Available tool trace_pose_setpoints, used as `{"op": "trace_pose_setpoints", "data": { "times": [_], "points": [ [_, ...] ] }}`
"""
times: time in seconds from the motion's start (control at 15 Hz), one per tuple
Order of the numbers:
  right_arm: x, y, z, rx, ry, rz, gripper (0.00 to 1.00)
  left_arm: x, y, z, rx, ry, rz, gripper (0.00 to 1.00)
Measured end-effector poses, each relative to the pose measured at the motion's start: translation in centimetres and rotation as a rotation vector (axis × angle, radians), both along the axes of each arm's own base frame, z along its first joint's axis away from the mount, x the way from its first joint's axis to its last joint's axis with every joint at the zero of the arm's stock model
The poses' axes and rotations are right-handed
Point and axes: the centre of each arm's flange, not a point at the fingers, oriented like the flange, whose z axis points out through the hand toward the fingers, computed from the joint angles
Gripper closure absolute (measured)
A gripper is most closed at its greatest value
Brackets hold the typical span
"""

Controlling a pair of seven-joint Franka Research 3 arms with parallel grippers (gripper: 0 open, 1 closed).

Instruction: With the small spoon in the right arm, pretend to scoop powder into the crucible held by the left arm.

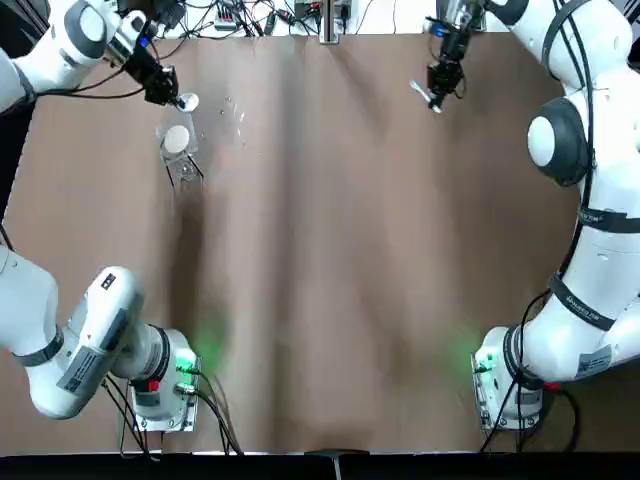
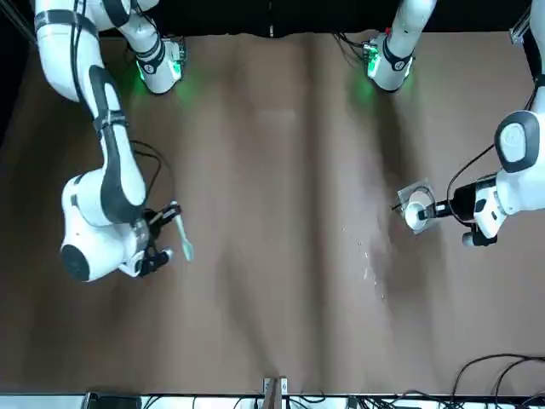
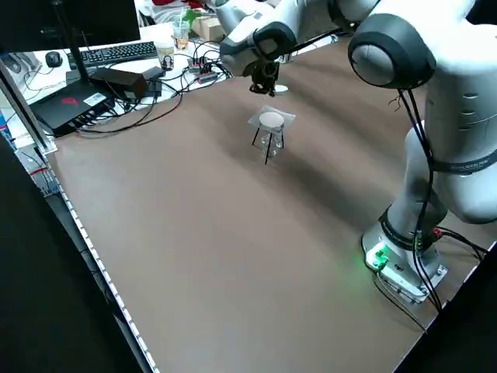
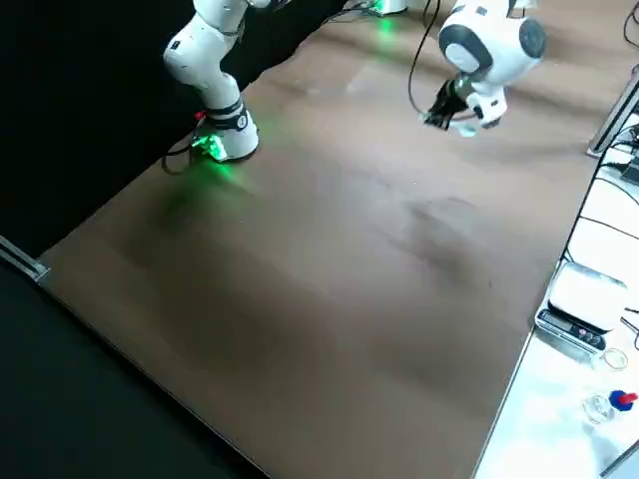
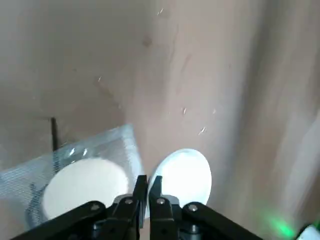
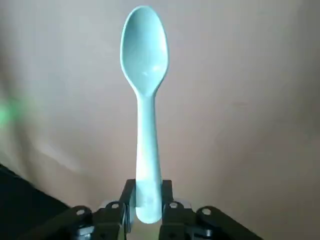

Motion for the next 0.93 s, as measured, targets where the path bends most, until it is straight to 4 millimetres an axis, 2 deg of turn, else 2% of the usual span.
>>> {"op": "trace_pose_setpoints", "data": {
  "times": [0.2, 0.33, 0.6, 0.67, 0.87, 0.93],
  "points": [
    [0.6, -6.3, -1.6, -0.013, -0.034, 0.150, 0.76, -1.1, 2.5, -1.0, -0.027, 0.026, -0.045, 0.94],
    [1.1, -9.7, -2.0, -0.020, -0.065, 0.234, 0.76, -1.4, 3.1, -1.3, -0.034, 0.027, -0.062, 0.94],
    [1.8, -12.7, -3.2, -0.016, -0.144, 0.402, 0.76, -2.2, 4.3, -2.8, -0.041, 0.023, -0.102, 0.94],
    [2.2, -15.5, -3.9, 0.023, -0.187, 0.518, 0.76, -2.4, 4.7, -3.3, -0.046, 0.022, -0.113, 0.94],
    [2.4, -22.6, -5.7, 0.099, -0.281, 0.661, 0.76, -2.5, 5.3, -3.8, -0.051, 0.021, -0.118, 0.94],
    [2.3, -24.4, -6.7, 0.111, -0.302, 0.691, 0.76, -2.5, 5.4, -3.9, -0.054, 0.020, -0.120, 0.94]
  ]
}}
